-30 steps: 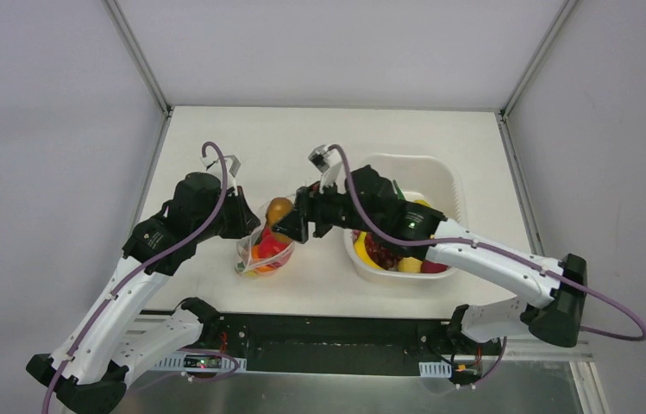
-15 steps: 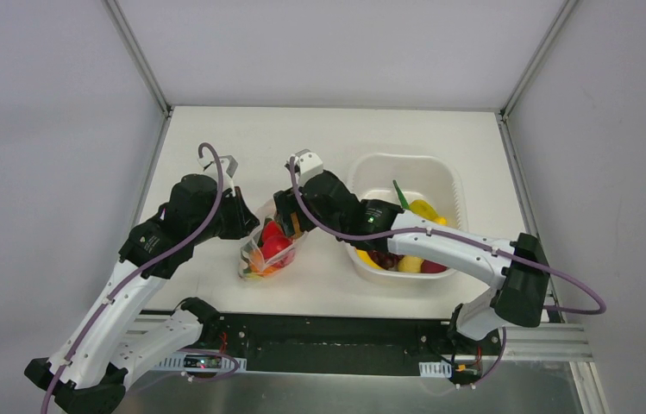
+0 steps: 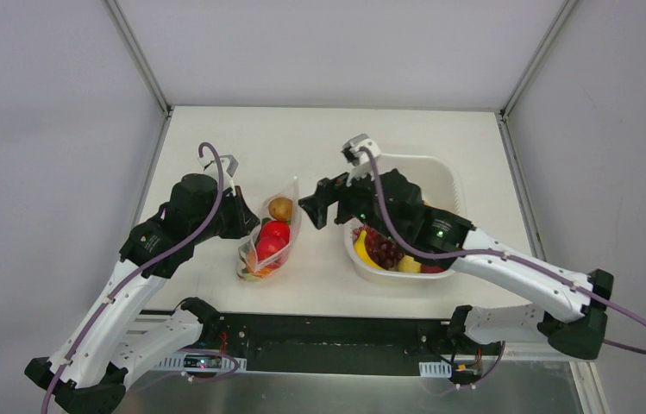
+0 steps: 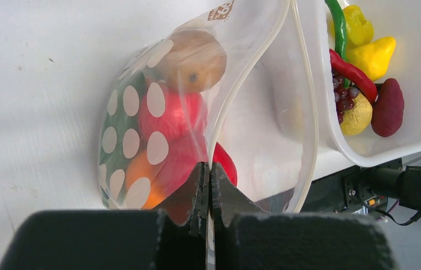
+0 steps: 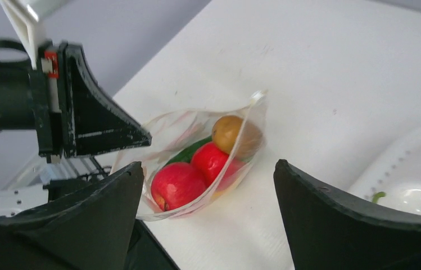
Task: Place the food in the zip-top bag and seal the zipper
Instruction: Place the fake vegetable in the zipper food storage bag, then pick up the fake fruit from the bin.
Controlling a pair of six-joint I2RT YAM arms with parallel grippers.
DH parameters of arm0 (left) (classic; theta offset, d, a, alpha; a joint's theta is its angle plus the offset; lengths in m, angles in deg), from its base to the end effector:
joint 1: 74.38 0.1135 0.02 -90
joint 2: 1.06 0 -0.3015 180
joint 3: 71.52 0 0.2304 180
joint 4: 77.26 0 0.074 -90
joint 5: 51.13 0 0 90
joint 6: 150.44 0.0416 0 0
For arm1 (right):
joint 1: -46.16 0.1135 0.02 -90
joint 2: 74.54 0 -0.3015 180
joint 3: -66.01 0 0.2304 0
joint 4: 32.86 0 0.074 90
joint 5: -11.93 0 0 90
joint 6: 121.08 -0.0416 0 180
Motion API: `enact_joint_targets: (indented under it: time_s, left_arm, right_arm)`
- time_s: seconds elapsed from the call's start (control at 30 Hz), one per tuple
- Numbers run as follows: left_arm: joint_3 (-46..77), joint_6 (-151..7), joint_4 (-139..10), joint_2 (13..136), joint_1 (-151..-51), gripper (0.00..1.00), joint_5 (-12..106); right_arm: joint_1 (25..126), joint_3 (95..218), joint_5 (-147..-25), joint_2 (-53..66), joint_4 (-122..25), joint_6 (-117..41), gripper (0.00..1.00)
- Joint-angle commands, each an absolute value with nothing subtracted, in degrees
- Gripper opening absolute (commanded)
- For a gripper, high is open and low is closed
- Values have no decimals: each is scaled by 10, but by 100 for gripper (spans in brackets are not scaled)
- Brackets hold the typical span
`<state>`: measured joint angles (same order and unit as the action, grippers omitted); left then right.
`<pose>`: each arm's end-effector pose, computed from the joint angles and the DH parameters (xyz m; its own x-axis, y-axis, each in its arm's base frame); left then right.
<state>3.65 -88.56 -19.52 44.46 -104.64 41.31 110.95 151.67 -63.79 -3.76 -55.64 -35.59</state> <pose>0.0949 -0.0574 0.3882 -0.6113 -0.1885 -0.7686 0.2810 0.8562 -0.4335 0.1186 0.2278 0.4416 -0.1191 -0.0741 -0.9901 -0.7657 0.6416 0.0441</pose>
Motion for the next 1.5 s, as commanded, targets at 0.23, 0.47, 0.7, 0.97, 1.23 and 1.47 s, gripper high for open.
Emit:
enact_joint_targets:
  time_s: [0.23,0.47,0.7,0.97,1.23,1.47]
  left_arm:
    - [49,-890,-202,443,-1042,0,405]
    - [45,-890,-210,450,-1042,0,412]
    - [42,-886,-209,444,-1042,0,418]
    - [44,-876,-208,459,-1042,0,427]
    - [35,-880,-223,455,-1042,0,433]
    - [40,-877,-217,455,-1042,0,434]
  right_arm:
    - [835,1400,-590,-103,-690,-393,69]
    - [686,1411,-649,-25,-780,-387,75]
    - [611,1437,-670,75,-814,-379,76]
    - [610,1435,-671,97,-781,-286,86]
    - [616,1367,-656,87,-665,-232,81]
    - [637,1347,-609,123,-638,-189,78]
